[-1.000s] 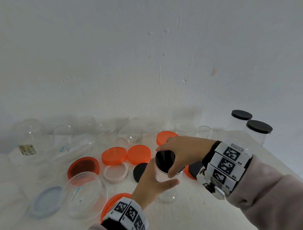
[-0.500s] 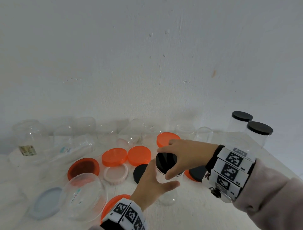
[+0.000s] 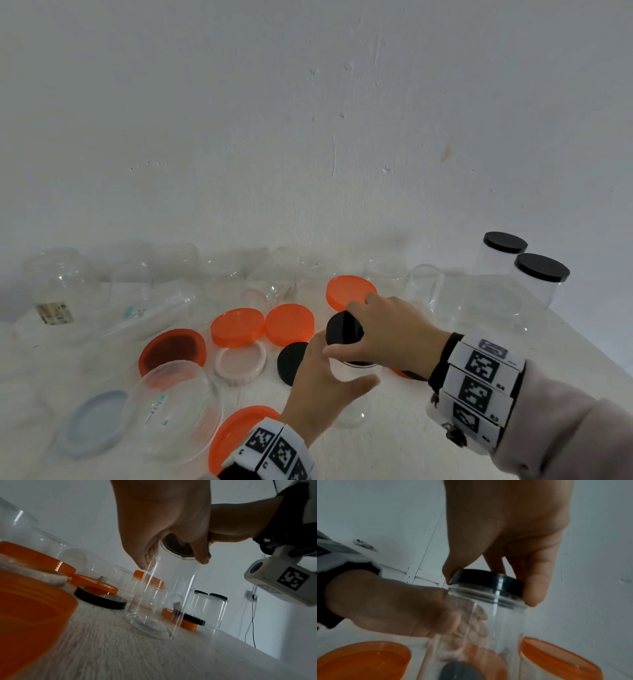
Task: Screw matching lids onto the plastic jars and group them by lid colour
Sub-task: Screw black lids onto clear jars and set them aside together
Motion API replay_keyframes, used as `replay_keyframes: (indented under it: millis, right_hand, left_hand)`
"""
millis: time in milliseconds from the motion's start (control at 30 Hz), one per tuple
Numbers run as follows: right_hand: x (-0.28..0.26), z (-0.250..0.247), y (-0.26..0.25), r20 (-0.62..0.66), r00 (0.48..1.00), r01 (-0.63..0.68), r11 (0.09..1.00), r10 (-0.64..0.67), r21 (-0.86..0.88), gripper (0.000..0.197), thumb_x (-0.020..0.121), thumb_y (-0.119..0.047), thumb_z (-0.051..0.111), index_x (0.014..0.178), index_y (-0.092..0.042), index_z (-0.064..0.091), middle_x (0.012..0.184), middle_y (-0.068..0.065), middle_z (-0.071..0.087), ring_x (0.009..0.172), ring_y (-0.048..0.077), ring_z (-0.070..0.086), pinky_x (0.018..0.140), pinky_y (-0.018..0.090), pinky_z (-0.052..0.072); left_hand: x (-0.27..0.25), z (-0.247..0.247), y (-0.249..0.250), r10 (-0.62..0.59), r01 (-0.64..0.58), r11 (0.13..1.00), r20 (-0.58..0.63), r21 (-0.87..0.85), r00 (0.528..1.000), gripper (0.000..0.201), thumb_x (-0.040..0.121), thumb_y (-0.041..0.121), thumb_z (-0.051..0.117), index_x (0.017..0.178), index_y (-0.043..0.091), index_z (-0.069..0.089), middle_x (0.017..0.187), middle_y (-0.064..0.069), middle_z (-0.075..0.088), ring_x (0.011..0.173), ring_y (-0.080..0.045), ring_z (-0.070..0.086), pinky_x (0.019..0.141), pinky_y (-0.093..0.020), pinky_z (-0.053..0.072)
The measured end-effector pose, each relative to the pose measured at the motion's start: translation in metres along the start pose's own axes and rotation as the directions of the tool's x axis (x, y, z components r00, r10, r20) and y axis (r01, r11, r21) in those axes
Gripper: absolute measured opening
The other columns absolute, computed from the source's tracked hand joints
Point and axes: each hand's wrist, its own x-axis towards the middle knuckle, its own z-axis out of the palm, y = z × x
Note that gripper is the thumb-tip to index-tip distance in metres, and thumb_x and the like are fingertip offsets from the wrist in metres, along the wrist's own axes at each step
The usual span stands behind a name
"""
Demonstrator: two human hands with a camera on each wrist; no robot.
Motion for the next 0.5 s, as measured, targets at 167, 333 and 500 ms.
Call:
replay_keyframes:
  millis: [167,333,500]
  right_hand:
    - [0.006,-0.011,0.002,0.192,0.981,0.029,0.997,-0.042,0.071,0.069,0.073,-0.075,0.058,0.118,-0.023,0.049,0.094,-0.006,0.043,0.084,0.016,0.049,0.065,0.025,0.042]
    - [0.013,-0.023,0.005,0.366,0.908,0.164,0.977,-0.202,0.135,0.078,0.075,-0.049,0.071,0.142,-0.045,0.032,0.105,-0.011,0.038,0.1,0.015,0.044,0.083,0.03,0.046]
    - [0.012,-0.014,0.0,0.179,0.973,0.147,0.989,-0.146,0.007,0.06,0.074,-0.071,0.058,0.117,-0.029,0.056,0.083,-0.012,0.043,0.071,0.007,0.044,0.062,0.023,0.039]
  left_hand:
    - [0.002,-0.003,-0.001,0.001,-0.003,0.999,0.046,0.044,0.999,0.076,0.07,0.04,0.082,0.132,0.03,0.04,0.122,0.015,0.05,0.112,0.001,0.05,0.092,-0.017,0.044]
    - [0.004,-0.002,-0.003,0.0,0.0,1.0,0.061,0.005,0.998,0.082,0.066,0.046,0.082,0.133,0.031,0.037,0.126,0.015,0.052,0.117,-0.002,0.051,0.102,-0.03,0.045]
    - [0.005,-0.001,-0.008,0.019,-0.019,1.0,0.058,-0.008,0.998,0.083,0.067,0.047,0.082,0.135,0.031,0.038,0.127,0.016,0.049,0.118,0.002,0.049,0.1,-0.022,0.044]
